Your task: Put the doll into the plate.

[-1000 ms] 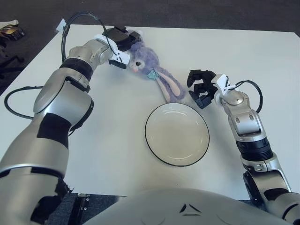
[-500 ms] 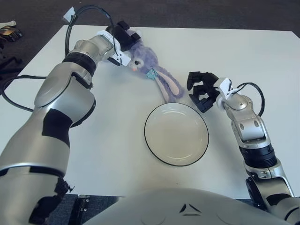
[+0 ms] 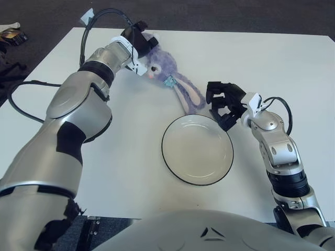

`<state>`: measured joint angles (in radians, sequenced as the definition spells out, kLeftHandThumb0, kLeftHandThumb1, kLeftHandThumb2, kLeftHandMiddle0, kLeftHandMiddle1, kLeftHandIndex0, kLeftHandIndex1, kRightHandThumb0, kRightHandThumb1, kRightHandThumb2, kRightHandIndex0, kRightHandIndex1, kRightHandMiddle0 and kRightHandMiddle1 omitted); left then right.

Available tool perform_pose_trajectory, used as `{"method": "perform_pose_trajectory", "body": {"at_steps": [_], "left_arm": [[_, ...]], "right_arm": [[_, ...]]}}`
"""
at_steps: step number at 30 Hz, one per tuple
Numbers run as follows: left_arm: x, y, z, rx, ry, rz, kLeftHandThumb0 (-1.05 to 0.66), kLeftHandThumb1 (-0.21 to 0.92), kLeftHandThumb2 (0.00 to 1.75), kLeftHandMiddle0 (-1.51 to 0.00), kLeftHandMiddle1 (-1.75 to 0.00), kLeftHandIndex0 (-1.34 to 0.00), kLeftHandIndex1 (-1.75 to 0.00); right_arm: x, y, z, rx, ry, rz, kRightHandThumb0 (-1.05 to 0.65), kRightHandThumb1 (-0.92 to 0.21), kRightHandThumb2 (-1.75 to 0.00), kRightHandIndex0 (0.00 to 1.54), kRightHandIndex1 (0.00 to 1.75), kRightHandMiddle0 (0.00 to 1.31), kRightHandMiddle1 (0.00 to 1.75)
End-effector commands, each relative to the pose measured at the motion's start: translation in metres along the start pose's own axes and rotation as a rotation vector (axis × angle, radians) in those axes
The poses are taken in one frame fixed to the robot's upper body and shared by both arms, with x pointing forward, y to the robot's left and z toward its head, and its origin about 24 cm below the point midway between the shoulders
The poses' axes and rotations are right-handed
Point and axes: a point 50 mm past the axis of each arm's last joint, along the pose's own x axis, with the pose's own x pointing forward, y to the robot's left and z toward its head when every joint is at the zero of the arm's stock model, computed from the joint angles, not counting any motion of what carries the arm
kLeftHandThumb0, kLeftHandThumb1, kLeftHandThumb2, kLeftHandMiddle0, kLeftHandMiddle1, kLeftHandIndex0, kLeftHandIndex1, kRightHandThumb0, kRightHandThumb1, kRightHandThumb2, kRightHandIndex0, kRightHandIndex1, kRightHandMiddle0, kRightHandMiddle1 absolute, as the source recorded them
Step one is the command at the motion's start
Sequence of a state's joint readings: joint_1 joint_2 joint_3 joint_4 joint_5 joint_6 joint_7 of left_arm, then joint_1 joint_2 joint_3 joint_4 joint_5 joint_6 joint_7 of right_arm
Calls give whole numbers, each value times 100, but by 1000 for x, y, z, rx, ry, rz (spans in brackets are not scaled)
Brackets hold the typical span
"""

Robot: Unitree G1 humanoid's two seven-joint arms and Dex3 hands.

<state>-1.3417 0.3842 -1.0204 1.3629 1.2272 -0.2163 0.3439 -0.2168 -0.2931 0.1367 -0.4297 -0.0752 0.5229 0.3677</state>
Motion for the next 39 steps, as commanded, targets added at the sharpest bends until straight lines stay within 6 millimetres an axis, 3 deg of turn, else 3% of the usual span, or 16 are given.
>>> {"method": "perform_pose_trajectory", "body": {"at_steps": [1,3,9,14,16,17,20,26,32,39], "left_arm": [[-3,-6,6,52,11,94,-4,16,120,-11,-31,0,-60],[-7,-14,12,22,22,127,-2,16,122,-5,-58,0,-81],[-9,-18,18,-30,41,193,-8,17,124,-1,-117,-3,-127],[-10,-17,20,-30,52,238,-26,23,115,-20,-149,-11,-149],[-10,-17,20,-30,52,248,-29,26,113,-25,-153,-15,-158],[-10,-17,20,-31,51,253,-19,33,111,-34,-150,-27,-164],[-10,-14,21,-32,43,271,-6,37,113,-50,-146,-43,-171],[-7,-10,23,-98,42,274,-1,25,136,-66,-163,-48,-174],[-5,-7,23,-288,54,247,0,12,149,-81,-157,-54,-175],[-5,-8,21,-491,72,213,0,8,156,-84,-162,-55,-175]], "right_arm": [[-5,-1,2,12,-37,12,0,13,-175,101,154,73,175],[-7,-1,2,10,-60,18,0,14,-175,102,152,73,175],[-9,0,3,0,-98,30,0,14,-175,103,151,73,175],[-10,0,3,-9,-116,38,0,14,-175,103,152,73,175],[-10,0,4,-15,-122,41,0,14,-175,102,152,73,175],[-11,0,4,-17,-124,42,0,14,-175,102,152,73,175],[-11,0,5,-20,-128,52,0,14,-175,102,152,73,175],[-11,2,4,-21,-126,63,0,14,-175,102,152,73,175],[-12,3,3,-14,-120,63,0,14,-175,102,152,74,175],[-14,4,2,-23,-116,50,0,14,-175,103,151,74,175]]}}
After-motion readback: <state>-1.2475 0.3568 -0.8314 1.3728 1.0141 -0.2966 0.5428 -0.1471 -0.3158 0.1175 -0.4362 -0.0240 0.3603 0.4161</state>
